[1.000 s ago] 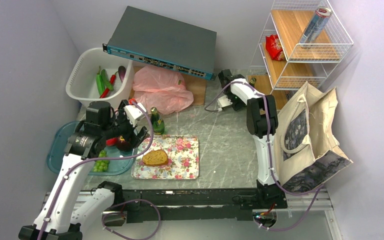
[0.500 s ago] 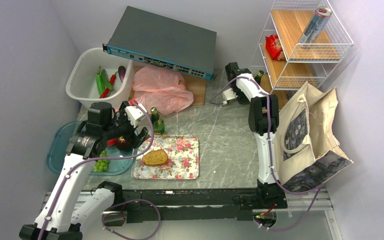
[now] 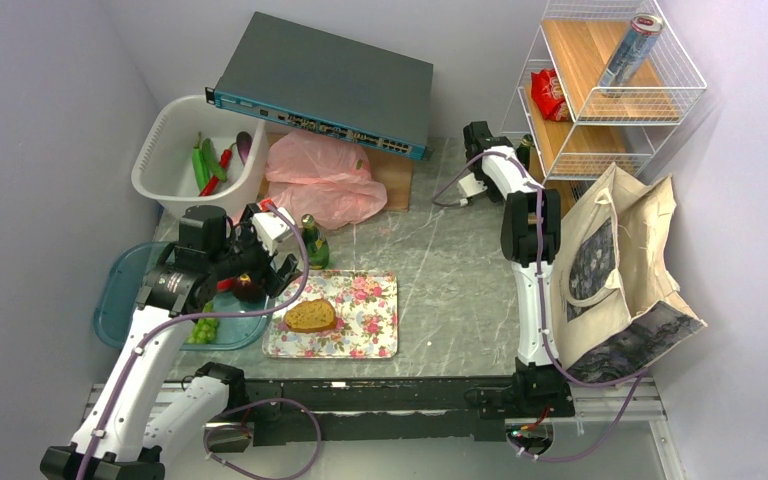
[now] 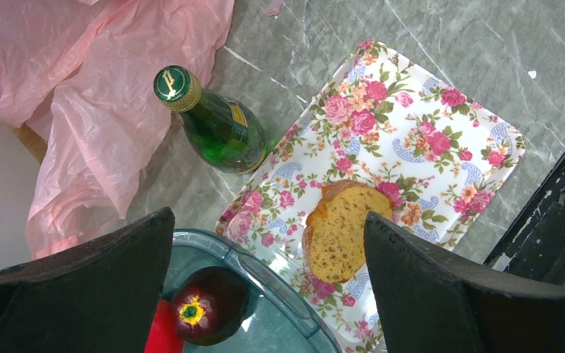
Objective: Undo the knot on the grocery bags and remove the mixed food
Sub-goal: Place the bottle on the shelf.
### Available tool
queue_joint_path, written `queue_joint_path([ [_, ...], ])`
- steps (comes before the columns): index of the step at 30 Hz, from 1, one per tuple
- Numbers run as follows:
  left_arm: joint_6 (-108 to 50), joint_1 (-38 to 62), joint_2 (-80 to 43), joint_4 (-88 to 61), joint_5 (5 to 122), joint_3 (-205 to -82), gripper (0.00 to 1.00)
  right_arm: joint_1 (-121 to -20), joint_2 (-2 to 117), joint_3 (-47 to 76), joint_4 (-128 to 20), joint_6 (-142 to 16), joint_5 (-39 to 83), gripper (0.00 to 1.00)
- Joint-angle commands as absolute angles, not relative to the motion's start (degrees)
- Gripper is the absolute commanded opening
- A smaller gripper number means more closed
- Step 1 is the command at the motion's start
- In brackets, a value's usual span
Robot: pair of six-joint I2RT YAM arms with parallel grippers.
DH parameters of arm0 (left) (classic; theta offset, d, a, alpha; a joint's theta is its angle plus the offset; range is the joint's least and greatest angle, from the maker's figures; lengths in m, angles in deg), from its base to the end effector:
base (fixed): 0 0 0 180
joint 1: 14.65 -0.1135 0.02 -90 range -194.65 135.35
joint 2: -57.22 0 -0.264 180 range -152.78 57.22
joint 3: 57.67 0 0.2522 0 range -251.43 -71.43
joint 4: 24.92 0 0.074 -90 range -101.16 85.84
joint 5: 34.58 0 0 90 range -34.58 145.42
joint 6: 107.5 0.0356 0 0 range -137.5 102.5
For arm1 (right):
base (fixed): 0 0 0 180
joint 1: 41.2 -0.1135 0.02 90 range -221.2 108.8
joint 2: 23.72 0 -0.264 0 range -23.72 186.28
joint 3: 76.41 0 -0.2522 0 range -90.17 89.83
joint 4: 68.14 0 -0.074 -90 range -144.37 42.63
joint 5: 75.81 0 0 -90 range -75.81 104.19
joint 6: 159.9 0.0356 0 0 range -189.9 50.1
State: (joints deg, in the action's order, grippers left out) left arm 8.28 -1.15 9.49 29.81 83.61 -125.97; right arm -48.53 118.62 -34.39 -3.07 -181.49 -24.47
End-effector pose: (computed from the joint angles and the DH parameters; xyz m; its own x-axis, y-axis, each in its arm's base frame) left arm 0.1572 -0.0550 0.3383 -0.2369 0.4511 -0.8605 0.7650 0.6326 0.1210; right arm 0.5149 0.0438 0.1603 0.2319 -0.7022 0.6731 -0.9069 -0.4064 -0.1115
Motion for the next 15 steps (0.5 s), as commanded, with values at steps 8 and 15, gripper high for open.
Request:
queue_joint_path([
  [8,7.38,-1.34,9.99,27.39,84.76,-125.3,0.99,-47.8,118.12,-36.74,-11.98,-186.45,-29.67,0.4],
  [15,7.28,-1.33,8.55,26.51,85.28,-125.74,1.0,-47.73,118.01,-34.75,-16.11,-187.41,-30.31,0.5],
])
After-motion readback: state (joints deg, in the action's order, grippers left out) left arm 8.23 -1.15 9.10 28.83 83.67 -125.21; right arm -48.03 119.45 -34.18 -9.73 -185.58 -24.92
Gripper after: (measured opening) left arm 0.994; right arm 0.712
